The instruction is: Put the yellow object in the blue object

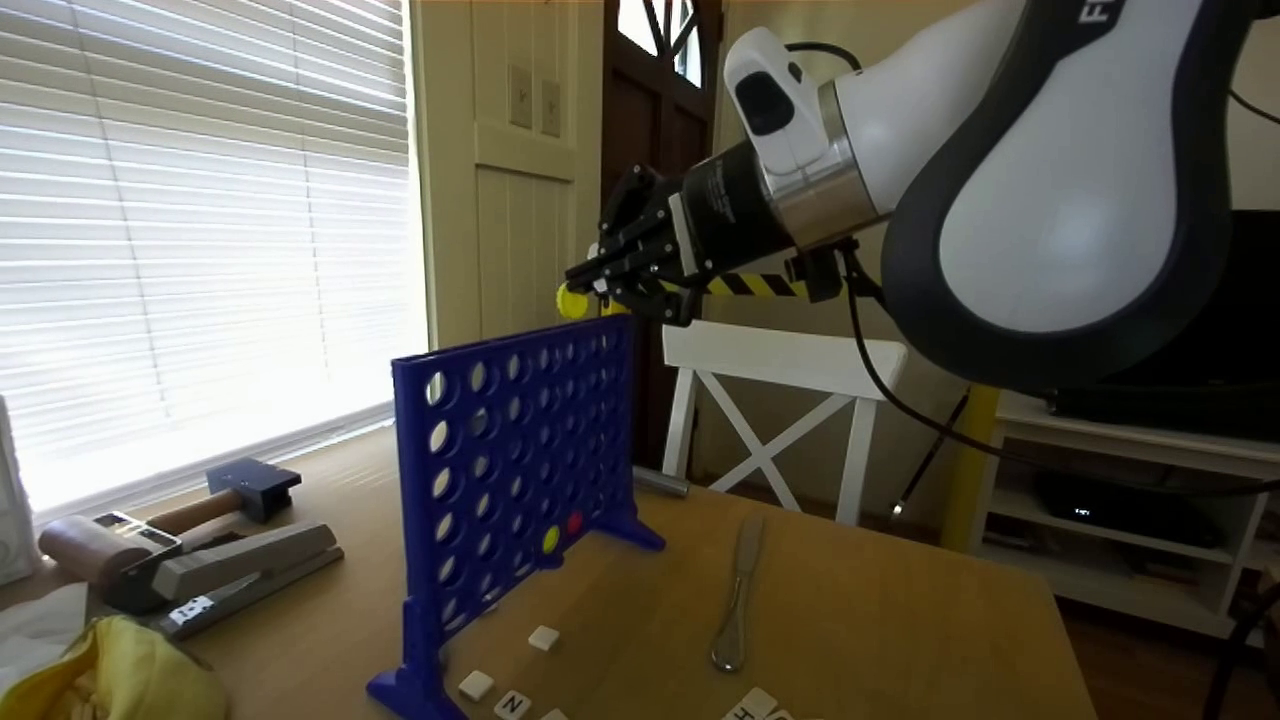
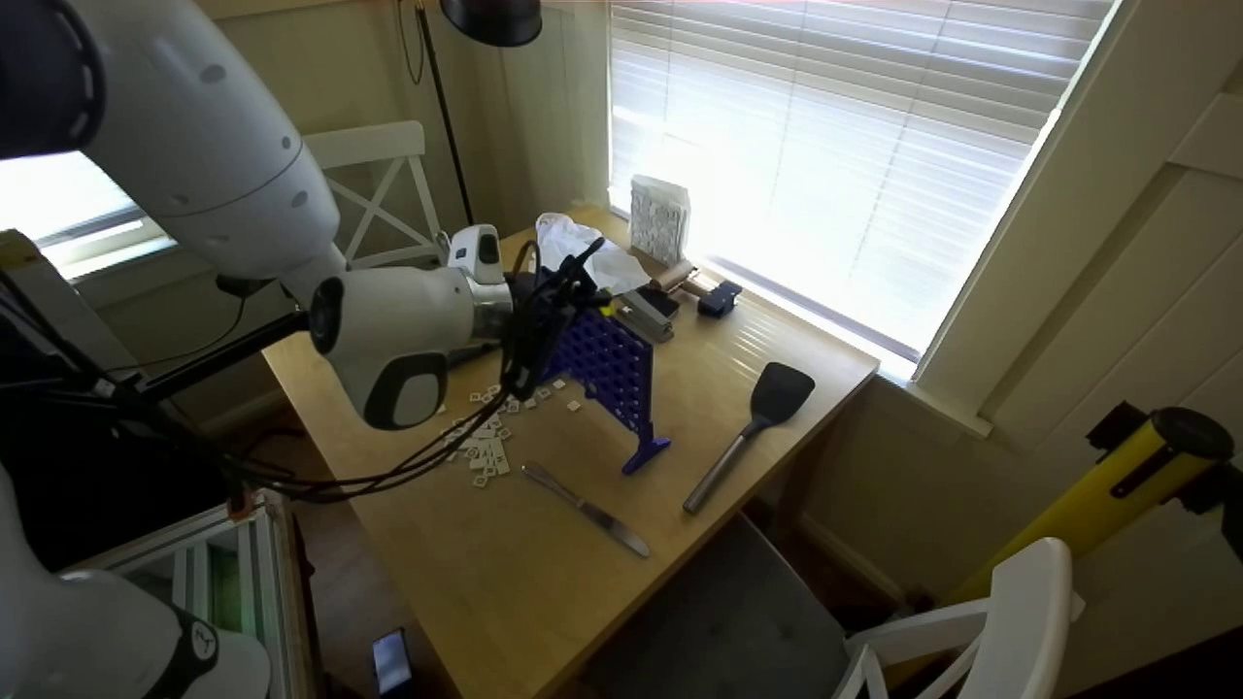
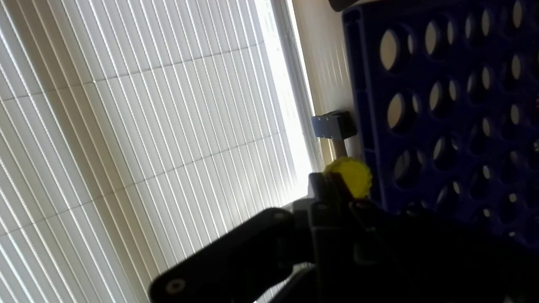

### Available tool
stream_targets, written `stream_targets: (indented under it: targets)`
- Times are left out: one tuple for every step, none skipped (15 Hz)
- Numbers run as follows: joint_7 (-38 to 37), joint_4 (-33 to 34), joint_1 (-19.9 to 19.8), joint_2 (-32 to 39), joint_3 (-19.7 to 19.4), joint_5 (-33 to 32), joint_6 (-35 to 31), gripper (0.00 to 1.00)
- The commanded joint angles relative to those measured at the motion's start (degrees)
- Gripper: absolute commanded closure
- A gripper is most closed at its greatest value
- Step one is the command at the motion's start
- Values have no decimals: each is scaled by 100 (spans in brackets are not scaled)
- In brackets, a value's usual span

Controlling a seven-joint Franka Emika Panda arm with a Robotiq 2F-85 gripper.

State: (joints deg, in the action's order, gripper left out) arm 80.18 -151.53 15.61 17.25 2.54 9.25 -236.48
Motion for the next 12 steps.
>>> stream_targets:
  targets:
    - [-190, -11, -104, 76, -24, -373, -105, 99]
    - [-210, -8, -112, 82, -24, -417, -102, 99]
    - [-197, -1, -110, 92, -35, -436, -113, 99]
    - [-199, 4, -112, 103, -42, -447, -132, 99]
    - [-198, 2, -116, 108, -48, -461, -129, 99]
    - [-219, -3, -127, 110, -49, -488, -109, 99]
    - [-224, -4, -133, 117, -54, -511, -111, 99]
    - [-229, 0, -138, 128, -63, -533, -120, 99]
    - [-238, 8, -144, 142, -69, -551, -135, 99]
    - [-238, 9, -147, 141, -71, -565, -126, 99]
    - [-252, 15, -157, 148, -68, -599, -133, 99]
    - [-245, 22, -159, 155, -71, -611, -145, 99]
